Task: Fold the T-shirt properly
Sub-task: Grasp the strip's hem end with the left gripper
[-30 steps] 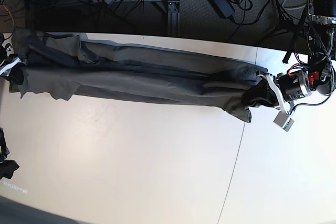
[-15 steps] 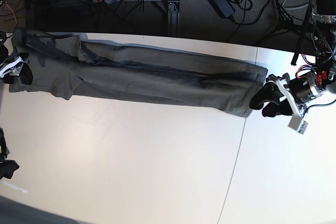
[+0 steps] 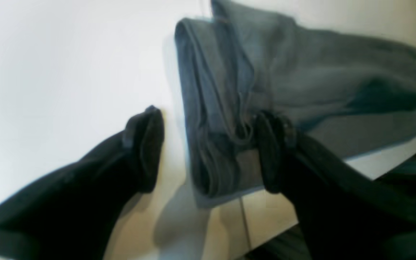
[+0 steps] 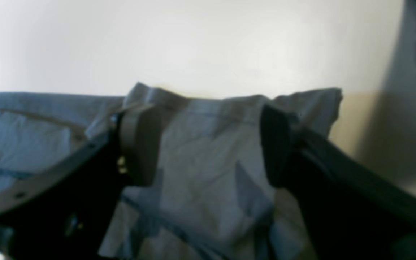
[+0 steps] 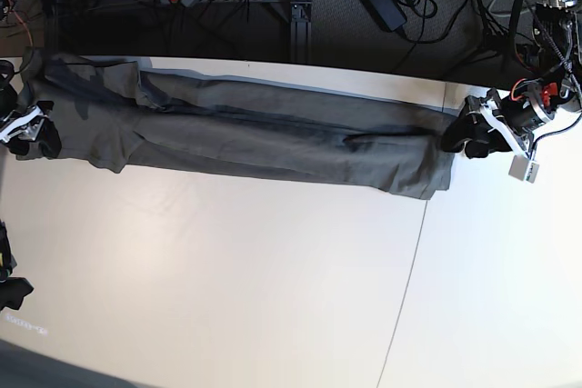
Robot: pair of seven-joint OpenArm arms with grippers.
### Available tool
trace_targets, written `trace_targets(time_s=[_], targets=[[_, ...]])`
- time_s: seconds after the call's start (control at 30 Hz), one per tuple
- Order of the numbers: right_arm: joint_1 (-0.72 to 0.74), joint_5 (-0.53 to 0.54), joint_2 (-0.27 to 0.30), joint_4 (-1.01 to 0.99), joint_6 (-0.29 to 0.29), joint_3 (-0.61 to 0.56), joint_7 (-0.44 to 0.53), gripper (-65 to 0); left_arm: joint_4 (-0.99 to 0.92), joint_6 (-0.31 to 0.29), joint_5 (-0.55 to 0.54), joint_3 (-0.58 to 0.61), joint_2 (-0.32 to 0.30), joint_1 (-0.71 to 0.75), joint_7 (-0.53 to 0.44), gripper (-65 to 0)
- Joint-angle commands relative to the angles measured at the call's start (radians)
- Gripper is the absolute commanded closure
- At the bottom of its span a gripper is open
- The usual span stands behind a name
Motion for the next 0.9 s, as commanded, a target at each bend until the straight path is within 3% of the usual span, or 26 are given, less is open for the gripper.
trace_targets(time_s=[0.0,0.77,0.8,0.87], targets=[[0.007,0.014,0.026,0.014,0.053,0.013,0.023,-42.4,-0.002,-0.013,-0.003,-0.006,-0.010,-0.007,-0.005,-43.8],[0.005,0.014,0.021,0.014,0.053,0.013,0.010,-42.4,-0.008,-0.013,-0.039,0.027,0.062,-0.007,-0.006,-43.3],[0.005,0.014,0.021,0.014,0.053,0.013,0.009,-42.4,-0.008,-0.013,-0.036,0.027,0.065,-0.008,-0.017,-41.1],[0.005,0.014,0.021,0.014,0.053,0.013,0.008,-42.4,-0.008,-0.013,-0.023,0.027,0.069,-0.007,-0.077,-27.7]])
